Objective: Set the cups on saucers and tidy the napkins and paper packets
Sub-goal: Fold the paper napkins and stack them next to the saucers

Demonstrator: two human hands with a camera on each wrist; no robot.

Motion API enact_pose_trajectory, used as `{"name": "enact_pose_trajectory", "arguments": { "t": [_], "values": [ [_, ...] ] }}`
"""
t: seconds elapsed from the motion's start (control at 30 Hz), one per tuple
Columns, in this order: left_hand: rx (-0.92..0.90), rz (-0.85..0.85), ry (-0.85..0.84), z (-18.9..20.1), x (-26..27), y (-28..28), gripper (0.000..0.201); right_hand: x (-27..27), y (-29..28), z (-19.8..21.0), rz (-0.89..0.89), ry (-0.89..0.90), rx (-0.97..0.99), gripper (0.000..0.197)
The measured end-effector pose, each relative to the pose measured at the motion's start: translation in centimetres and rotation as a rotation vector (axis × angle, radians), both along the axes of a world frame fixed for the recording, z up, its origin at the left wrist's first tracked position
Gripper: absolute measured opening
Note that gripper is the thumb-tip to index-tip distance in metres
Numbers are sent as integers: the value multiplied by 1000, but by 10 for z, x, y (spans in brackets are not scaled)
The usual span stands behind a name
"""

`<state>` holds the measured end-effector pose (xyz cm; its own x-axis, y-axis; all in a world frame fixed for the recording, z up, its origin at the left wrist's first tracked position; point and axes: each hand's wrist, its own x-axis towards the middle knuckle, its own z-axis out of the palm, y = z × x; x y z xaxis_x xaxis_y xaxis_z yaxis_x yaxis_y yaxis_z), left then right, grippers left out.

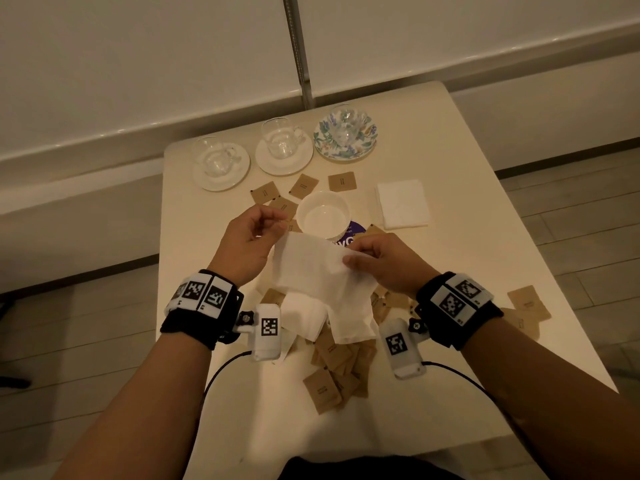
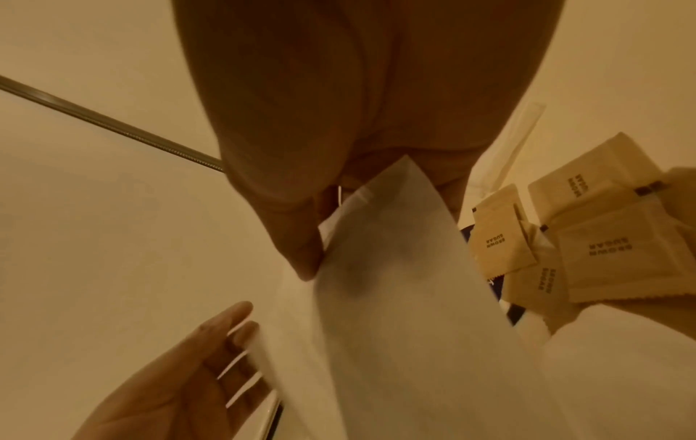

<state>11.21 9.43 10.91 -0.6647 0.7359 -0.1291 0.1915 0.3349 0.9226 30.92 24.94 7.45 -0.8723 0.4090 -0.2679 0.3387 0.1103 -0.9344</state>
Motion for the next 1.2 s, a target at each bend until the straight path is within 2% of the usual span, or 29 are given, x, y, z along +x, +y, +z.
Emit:
{"name": "enact_pose_trajectory", "arguments": {
  "t": [0.07,0.1,0.17,0.27,0.33,0.4,0.47,0.6,0.67,0.73,0.87,0.97,1.1,1.17,1.2],
  "values": [
    [-33,119,73,-6,2,-3,7,1,-3,0,-14,33,-12,13],
    [-43,186,50,-9,6,-6,4,1,-4,0,-32,49,-25,14],
    [-109,250,-88,-19,18,-15,18,2,-6,0,-79,76,-54,16],
    [-262,125,-371,-31,41,-29,46,3,-7,1,-148,106,-157,19],
    [-357,5,-483,-36,53,-29,57,3,-7,1,-174,135,-235,19],
    [-399,-61,-542,-39,62,-23,59,3,-7,3,-192,147,-307,16],
    [-331,-64,-565,-40,67,-17,49,3,-8,3,-203,153,-373,11],
    [-113,20,-483,-40,72,-13,16,11,-8,-2,-217,149,-418,18],
    [-64,58,-375,-38,70,-12,10,15,-7,-3,-236,141,-423,23],
    [-35,69,-280,-33,67,-10,4,17,-5,-4,-264,132,-414,19],
    [-15,96,-86,-24,60,-3,7,17,1,0,-303,93,-235,14],
    [29,99,-43,-15,57,2,17,17,5,9,-309,95,-164,12],
    [26,25,102,2,41,14,15,12,15,21,-421,155,26,12],
    [92,-2,24,12,36,21,9,7,21,29,-434,192,113,17],
    [134,-2,-55,18,34,24,5,5,24,33,-428,214,92,19]
  ]
}}
